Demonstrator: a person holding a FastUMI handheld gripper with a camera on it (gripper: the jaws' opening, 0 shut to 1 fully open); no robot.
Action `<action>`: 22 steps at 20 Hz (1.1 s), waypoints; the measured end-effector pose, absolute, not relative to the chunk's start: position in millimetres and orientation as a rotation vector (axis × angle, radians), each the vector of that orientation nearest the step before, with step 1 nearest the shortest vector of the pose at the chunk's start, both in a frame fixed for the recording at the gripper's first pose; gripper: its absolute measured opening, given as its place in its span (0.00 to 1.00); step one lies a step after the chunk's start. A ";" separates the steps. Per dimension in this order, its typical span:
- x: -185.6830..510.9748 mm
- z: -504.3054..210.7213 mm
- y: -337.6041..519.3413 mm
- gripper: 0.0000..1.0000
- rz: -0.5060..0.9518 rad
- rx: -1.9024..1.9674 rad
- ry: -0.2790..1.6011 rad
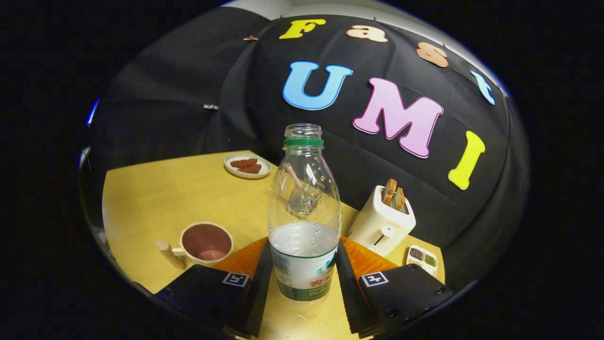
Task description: Take the bottle from table, then pour the juice into the cup, finally place the bottle on the coaster
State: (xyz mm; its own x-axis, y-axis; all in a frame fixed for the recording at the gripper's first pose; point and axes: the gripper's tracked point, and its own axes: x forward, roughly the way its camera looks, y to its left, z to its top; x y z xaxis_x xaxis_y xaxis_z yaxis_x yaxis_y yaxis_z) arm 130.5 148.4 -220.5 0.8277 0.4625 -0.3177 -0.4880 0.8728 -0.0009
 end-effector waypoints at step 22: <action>219.5 -291.1 181.6 0.71 0.572 0.236 0.273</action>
State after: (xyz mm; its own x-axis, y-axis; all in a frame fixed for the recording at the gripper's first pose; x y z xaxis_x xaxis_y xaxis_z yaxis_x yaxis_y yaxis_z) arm 219.5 181.6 -291.1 0.8066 0.5604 -0.1878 -0.4983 0.8157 0.2939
